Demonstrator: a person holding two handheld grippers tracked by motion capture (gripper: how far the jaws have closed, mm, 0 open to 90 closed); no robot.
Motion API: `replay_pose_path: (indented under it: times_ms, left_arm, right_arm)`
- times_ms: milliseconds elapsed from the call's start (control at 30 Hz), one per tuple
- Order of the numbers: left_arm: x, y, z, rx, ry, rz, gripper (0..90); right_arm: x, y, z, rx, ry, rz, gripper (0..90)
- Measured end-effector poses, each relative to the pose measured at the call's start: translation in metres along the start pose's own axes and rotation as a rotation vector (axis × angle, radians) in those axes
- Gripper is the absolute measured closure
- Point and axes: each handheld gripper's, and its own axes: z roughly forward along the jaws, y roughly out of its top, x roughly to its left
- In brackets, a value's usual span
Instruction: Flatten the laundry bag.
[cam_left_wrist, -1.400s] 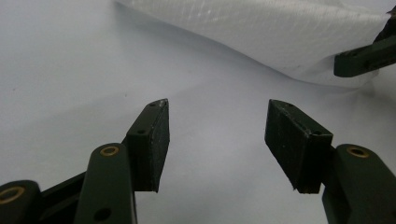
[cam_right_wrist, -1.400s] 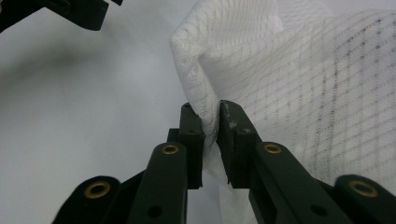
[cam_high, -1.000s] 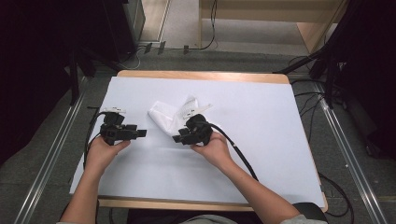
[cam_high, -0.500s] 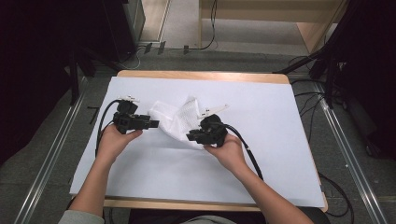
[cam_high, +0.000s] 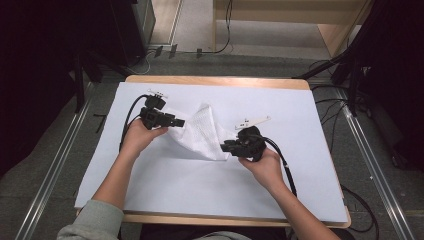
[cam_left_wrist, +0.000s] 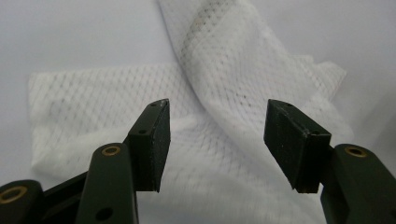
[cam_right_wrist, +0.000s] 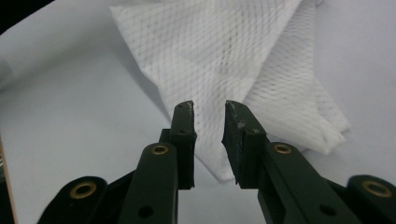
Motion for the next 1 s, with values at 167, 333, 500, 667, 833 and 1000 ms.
replay_pose_path:
  times_ms: [167,333,500,667,833,1000]
  left_arm:
    - [0.002,0.009,0.019,0.014,0.002,-0.002,41.1]
    - [0.004,0.009,0.035,0.037,0.003,0.004,40.8]
    - [0.003,0.007,0.05,0.053,-0.001,0.013,41.6]
    - [0.006,0.004,0.058,0.079,-0.012,0.009,58.6]
    - [0.006,0.002,0.053,0.049,-0.075,0.007,78.6]
    - [0.001,0.0,0.041,0.011,-0.127,0.01,90.0]
  right_arm:
    - [-0.006,-0.004,-0.003,-0.005,-0.017,0.013,73.4]
    - [-0.009,-0.008,-0.004,-0.008,-0.03,0.019,71.4]
    - [-0.013,-0.01,-0.005,-0.008,-0.042,0.03,70.4]
    - [-0.017,-0.012,-0.005,-0.005,-0.053,0.036,70.3]
    - [-0.021,-0.012,-0.005,-0.007,-0.059,0.048,70.6]
    - [-0.024,-0.013,-0.006,-0.013,-0.068,0.054,72.0]
